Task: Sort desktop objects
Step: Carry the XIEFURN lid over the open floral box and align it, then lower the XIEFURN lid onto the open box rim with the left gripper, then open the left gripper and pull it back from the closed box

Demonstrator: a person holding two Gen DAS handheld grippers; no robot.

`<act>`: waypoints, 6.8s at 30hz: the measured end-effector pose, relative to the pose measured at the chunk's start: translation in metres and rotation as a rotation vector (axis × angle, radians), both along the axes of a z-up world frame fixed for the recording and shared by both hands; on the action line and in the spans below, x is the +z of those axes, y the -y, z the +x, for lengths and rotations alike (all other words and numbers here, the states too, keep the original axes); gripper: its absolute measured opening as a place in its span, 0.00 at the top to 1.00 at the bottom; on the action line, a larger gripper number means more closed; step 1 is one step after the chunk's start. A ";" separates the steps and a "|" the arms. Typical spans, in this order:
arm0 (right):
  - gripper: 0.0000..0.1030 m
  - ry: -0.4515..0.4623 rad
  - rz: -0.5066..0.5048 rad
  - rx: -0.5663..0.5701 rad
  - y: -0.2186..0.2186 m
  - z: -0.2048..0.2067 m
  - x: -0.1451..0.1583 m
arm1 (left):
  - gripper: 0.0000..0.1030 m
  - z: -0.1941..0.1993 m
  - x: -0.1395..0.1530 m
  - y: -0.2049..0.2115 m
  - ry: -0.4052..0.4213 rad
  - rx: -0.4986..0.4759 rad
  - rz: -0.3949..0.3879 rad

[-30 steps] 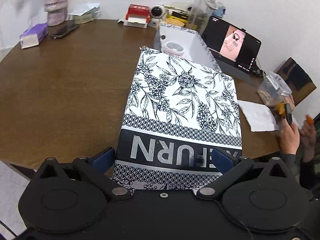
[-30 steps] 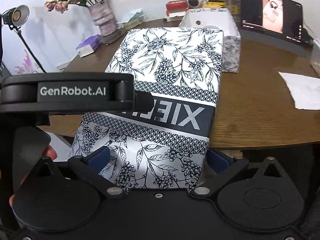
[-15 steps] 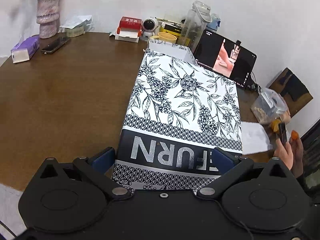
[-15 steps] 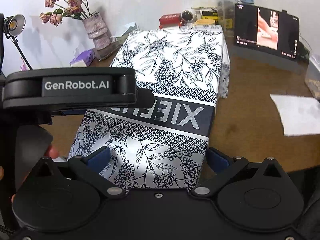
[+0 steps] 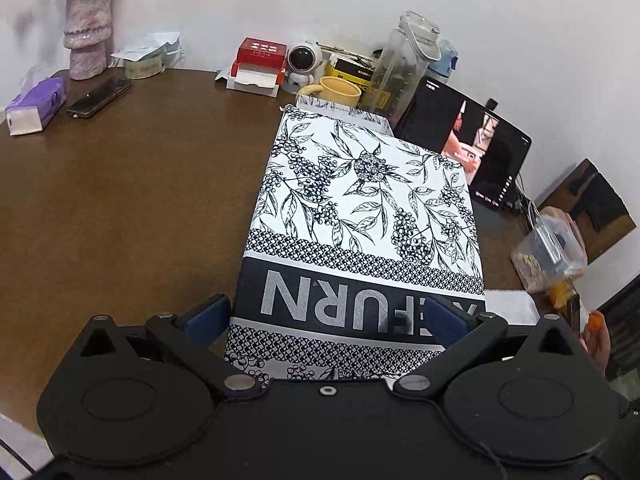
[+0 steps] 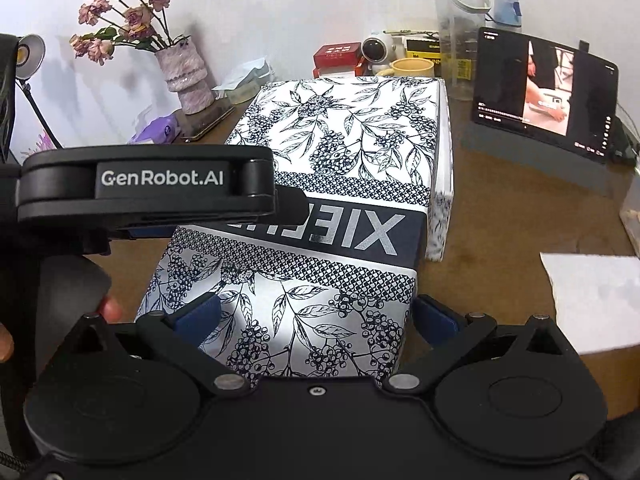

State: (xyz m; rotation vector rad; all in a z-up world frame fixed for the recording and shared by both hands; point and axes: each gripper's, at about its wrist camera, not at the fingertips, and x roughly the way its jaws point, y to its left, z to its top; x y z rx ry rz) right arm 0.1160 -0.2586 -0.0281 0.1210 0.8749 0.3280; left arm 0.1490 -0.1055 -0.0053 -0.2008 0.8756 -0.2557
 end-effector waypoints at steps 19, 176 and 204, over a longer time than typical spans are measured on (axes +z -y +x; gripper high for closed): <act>0.00 0.003 -0.012 0.017 0.037 0.103 0.004 | 0.01 0.095 0.003 0.037 0.001 0.013 -0.016; 0.07 -0.197 0.204 -0.035 0.064 0.198 -0.068 | 0.00 0.178 -0.063 0.047 -0.166 -0.180 0.086; 0.00 0.006 -0.018 0.023 0.020 0.122 -0.005 | 0.00 0.119 -0.010 0.005 -0.019 -0.146 0.082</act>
